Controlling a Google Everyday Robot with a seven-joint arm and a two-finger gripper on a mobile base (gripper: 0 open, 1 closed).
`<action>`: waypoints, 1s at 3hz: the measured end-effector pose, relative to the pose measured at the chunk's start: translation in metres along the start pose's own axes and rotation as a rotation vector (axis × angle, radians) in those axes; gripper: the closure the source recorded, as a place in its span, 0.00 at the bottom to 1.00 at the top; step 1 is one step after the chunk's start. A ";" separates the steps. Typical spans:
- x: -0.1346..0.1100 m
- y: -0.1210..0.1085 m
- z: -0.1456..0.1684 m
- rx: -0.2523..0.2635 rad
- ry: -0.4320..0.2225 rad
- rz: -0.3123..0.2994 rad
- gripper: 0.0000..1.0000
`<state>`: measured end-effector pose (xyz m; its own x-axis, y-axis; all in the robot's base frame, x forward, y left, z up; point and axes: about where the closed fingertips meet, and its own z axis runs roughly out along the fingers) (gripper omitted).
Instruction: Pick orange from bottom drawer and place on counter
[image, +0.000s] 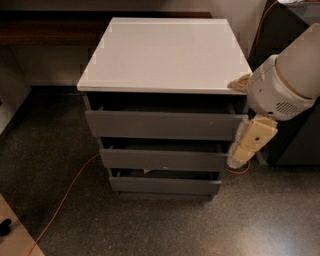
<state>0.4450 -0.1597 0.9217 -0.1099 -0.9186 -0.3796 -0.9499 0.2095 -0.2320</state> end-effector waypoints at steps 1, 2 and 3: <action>-0.016 0.023 0.035 0.001 -0.057 -0.027 0.00; -0.015 0.041 0.083 -0.011 -0.077 -0.035 0.00; -0.011 0.045 0.127 0.030 -0.100 -0.003 0.00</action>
Offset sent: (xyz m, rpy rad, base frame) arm -0.0142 0.0708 -0.1406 0.0899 -0.0078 0.0674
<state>0.4404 -0.0980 0.8018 -0.0754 -0.8816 -0.4659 -0.9408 0.2178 -0.2599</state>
